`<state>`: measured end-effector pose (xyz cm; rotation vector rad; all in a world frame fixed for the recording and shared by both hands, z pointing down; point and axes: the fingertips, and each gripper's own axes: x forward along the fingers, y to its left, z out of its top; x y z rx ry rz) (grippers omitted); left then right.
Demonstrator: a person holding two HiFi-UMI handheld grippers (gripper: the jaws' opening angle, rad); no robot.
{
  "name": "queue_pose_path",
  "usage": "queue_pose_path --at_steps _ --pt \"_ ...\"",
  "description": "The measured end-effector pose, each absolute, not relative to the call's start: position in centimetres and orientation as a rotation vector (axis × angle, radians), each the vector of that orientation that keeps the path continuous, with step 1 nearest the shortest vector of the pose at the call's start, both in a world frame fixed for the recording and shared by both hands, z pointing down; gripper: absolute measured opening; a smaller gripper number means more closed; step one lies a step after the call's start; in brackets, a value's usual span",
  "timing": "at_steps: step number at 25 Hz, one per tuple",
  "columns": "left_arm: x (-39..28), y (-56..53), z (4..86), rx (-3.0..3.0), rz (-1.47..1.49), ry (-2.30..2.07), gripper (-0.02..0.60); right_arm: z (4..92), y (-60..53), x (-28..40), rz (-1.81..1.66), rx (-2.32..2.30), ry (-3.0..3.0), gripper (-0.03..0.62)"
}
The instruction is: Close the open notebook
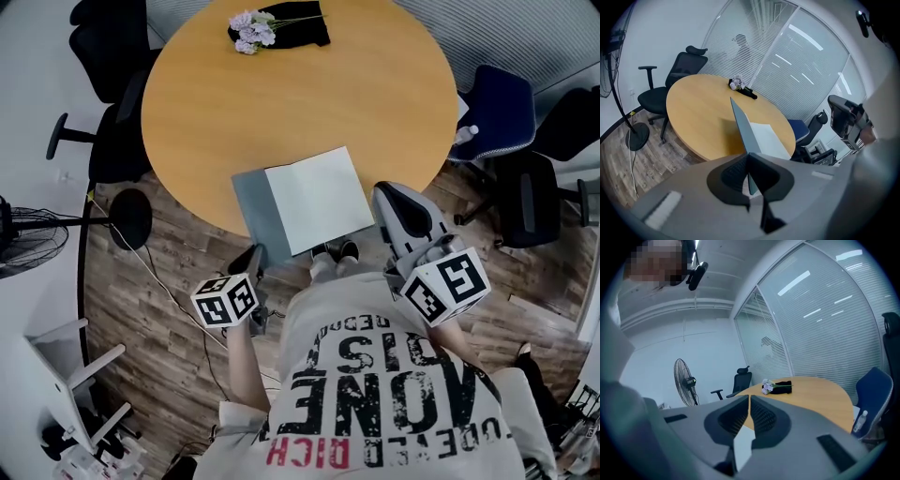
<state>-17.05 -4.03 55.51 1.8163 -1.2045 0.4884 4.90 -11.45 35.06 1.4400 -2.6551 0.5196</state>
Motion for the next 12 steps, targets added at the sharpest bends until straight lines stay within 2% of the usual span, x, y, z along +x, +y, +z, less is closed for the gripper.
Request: queue_pose_path --at_steps 12 --pt "-16.0 -4.2 53.8 1.84 0.478 -1.278 0.02 34.4 -10.0 7.9 0.525 1.43 -2.672 0.02"
